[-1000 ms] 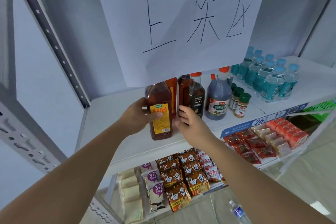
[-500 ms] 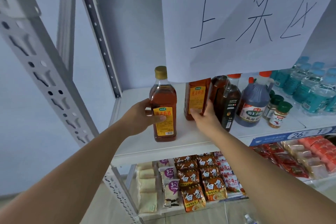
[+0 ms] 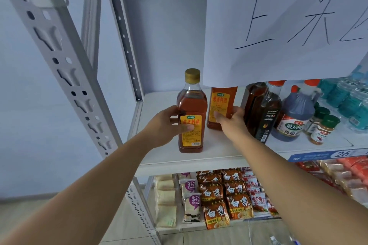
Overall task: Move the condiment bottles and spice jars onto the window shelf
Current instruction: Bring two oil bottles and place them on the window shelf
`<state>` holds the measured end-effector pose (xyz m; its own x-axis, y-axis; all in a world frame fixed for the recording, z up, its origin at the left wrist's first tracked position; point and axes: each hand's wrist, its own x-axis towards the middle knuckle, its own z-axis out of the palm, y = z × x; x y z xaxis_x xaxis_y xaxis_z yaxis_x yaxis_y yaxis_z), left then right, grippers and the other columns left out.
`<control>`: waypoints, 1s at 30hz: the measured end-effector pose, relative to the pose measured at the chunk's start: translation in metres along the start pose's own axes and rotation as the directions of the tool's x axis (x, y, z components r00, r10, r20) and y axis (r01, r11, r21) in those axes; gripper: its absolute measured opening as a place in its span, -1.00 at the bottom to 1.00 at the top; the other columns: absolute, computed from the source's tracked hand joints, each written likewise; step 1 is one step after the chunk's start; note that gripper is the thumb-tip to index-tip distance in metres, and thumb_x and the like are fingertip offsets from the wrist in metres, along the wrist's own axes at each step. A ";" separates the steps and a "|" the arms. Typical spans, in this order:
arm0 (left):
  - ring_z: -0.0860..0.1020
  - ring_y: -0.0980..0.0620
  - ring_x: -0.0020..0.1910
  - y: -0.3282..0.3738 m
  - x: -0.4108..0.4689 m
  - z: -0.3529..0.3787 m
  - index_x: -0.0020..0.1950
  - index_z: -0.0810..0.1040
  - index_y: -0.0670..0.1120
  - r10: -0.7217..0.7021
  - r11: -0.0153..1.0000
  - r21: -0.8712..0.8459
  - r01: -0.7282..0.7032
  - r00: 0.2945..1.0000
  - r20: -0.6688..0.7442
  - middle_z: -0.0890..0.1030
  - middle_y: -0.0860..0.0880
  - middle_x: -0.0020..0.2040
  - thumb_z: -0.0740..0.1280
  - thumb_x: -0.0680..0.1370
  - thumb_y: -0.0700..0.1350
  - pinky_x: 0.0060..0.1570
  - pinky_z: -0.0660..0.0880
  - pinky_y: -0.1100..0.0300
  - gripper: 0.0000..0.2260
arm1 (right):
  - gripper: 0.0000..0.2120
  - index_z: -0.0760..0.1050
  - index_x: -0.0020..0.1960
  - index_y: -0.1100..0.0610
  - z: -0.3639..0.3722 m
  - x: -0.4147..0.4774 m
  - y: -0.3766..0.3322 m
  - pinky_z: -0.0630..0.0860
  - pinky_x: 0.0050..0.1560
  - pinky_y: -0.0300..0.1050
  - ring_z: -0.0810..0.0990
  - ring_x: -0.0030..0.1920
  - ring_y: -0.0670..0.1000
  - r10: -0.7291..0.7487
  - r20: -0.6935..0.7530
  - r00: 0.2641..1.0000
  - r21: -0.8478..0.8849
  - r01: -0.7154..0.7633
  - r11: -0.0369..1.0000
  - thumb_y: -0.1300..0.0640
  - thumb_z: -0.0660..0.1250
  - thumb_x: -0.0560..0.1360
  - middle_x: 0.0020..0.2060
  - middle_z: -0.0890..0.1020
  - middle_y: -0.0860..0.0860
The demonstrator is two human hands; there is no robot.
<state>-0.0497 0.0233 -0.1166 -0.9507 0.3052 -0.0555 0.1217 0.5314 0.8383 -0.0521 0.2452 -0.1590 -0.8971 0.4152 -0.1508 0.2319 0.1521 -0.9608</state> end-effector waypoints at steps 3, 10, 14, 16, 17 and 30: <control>0.63 0.10 0.16 0.000 0.001 -0.001 0.38 0.53 0.07 -0.007 1.000 -0.016 0.007 1.000 -0.001 0.66 0.15 0.20 0.54 0.48 0.04 0.25 0.55 0.03 -0.52 | -0.50 0.23 0.30 -0.02 0.002 0.007 -0.002 0.42 0.25 0.01 0.56 0.16 0.01 0.038 -0.027 0.999 0.098 -0.035 0.995 0.04 0.48 0.54 0.14 0.57 -0.09; 0.59 0.04 0.16 0.001 0.001 -0.004 0.36 0.49 0.09 -0.018 0.999 0.047 0.018 1.000 0.005 0.61 0.15 0.20 0.56 0.46 0.07 0.17 0.55 0.04 -0.49 | -0.29 0.32 0.46 -0.02 0.004 0.016 -0.012 0.46 0.39 0.19 0.54 0.36 0.10 -0.065 0.033 0.997 -0.031 0.066 0.997 0.07 0.60 0.42 0.33 0.58 -0.02; 0.60 0.01 0.19 0.000 -0.004 -0.008 0.39 0.49 0.08 -0.033 0.997 0.070 0.032 0.999 0.015 0.63 0.11 0.25 0.56 0.44 0.11 0.21 0.58 -0.02 -0.45 | -0.33 0.34 0.37 0.05 -0.001 0.016 -0.014 0.45 0.27 0.10 0.55 0.28 0.05 -0.084 0.060 0.995 -0.049 0.087 0.995 0.10 0.62 0.40 0.29 0.60 0.00; 0.61 0.01 0.20 -0.002 -0.008 -0.009 0.40 0.49 0.07 -0.035 0.997 0.069 0.034 0.999 0.009 0.63 0.10 0.27 0.55 0.45 0.10 0.23 0.59 -0.04 -0.45 | -0.38 0.41 0.31 0.05 -0.005 0.012 -0.013 0.46 0.19 0.03 0.57 0.20 -0.01 -0.108 0.087 0.990 -0.058 0.113 0.992 0.06 0.64 0.37 0.22 0.64 -0.06; 0.61 0.01 0.20 -0.003 -0.011 -0.009 0.39 0.49 0.07 -0.036 0.998 0.059 0.036 0.999 0.002 0.63 0.10 0.27 0.55 0.46 0.08 0.24 0.59 -0.05 -0.47 | -0.41 0.46 0.29 0.03 -0.006 0.010 -0.011 0.49 0.18 0.03 0.60 0.19 -0.01 -0.119 0.103 0.988 -0.072 0.126 0.989 0.04 0.64 0.35 0.19 0.66 -0.08; 0.68 0.14 0.09 0.007 -0.108 -0.019 0.24 0.56 0.10 -0.004 0.999 -0.043 0.003 1.000 -0.017 0.70 0.16 0.13 0.57 0.47 -0.09 0.14 0.64 0.10 -0.62 | -0.58 0.57 0.12 -0.06 -0.023 -0.071 0.002 0.57 0.20 0.02 0.69 0.08 -0.02 -0.244 0.369 0.897 -0.176 0.325 0.929 0.12 0.65 0.35 0.04 0.72 -0.12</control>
<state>0.0482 -0.0207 -0.0944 -0.9559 0.2894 -0.0495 0.1062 0.4981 0.8606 0.0208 0.2365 -0.1448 -0.9999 0.0045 0.0136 -0.0103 0.4341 -0.9008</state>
